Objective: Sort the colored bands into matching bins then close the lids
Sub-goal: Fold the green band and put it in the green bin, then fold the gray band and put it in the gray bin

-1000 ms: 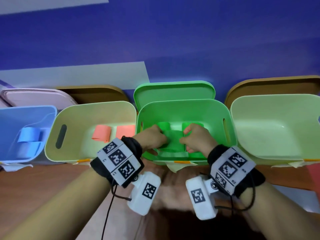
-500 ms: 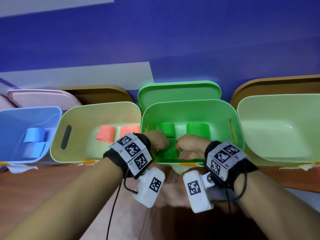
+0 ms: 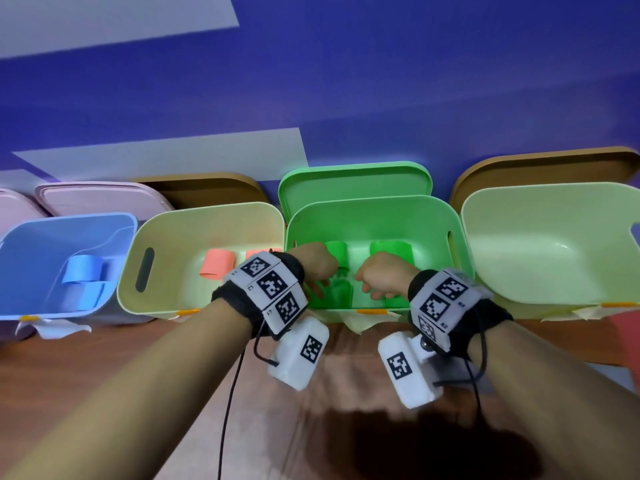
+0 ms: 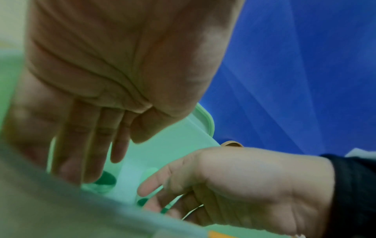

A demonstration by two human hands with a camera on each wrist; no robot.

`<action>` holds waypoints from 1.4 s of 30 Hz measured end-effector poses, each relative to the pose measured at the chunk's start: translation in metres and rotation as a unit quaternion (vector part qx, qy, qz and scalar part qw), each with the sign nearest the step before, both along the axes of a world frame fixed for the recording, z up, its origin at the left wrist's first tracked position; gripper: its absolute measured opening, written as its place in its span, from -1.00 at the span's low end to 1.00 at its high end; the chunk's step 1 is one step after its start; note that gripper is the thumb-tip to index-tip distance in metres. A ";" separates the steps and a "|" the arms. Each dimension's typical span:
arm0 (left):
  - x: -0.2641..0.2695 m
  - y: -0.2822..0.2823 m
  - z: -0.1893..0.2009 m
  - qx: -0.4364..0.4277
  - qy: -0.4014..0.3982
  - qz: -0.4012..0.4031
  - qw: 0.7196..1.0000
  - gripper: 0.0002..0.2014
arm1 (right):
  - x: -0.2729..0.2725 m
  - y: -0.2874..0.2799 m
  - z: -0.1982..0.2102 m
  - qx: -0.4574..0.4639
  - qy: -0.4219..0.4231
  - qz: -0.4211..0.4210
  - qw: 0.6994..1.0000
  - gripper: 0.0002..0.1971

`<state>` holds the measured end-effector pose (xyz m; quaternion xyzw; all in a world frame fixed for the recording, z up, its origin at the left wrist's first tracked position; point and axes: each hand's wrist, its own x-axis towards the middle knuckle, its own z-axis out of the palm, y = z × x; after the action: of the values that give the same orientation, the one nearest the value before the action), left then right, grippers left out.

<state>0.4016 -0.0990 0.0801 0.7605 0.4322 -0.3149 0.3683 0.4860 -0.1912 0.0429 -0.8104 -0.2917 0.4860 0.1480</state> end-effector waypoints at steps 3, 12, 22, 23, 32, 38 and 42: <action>-0.006 -0.001 0.007 0.055 -0.039 -0.070 0.995 -0.69 | 0.001 -0.012 0.010 0.045 -0.078 0.006 0.996 -0.69; -0.023 -0.044 0.034 0.292 -0.156 -0.161 0.930 -0.72 | -0.016 -0.065 0.041 0.150 -0.272 0.041 0.950 -0.74; -0.040 -0.122 0.015 0.230 -0.416 -0.146 0.868 -0.76 | -0.024 -0.174 0.020 0.264 -0.355 -0.011 0.897 -0.71; -0.043 -0.130 0.006 0.221 -0.423 -0.181 0.860 -0.76 | -0.024 -0.186 0.011 0.263 -0.360 -0.017 0.895 -0.70; -0.047 -0.157 -0.080 0.227 -0.229 -0.341 0.883 -0.67 | -0.010 -0.263 -0.068 0.097 -0.360 -0.158 0.914 -0.60; -0.042 -0.171 -0.113 0.211 -0.266 -0.073 0.938 -0.55 | 0.003 -0.281 -0.087 0.040 -0.367 -0.382 0.847 -0.43; -0.033 -0.178 -0.128 0.150 -0.298 0.135 0.933 -0.54 | 0.015 -0.291 -0.100 0.021 -0.344 -0.469 0.814 -0.37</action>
<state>0.3685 -0.2766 -0.0476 0.8001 0.4434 0.0479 0.4012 0.5005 -0.4824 -0.0573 -0.9599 0.0812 0.0413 0.2650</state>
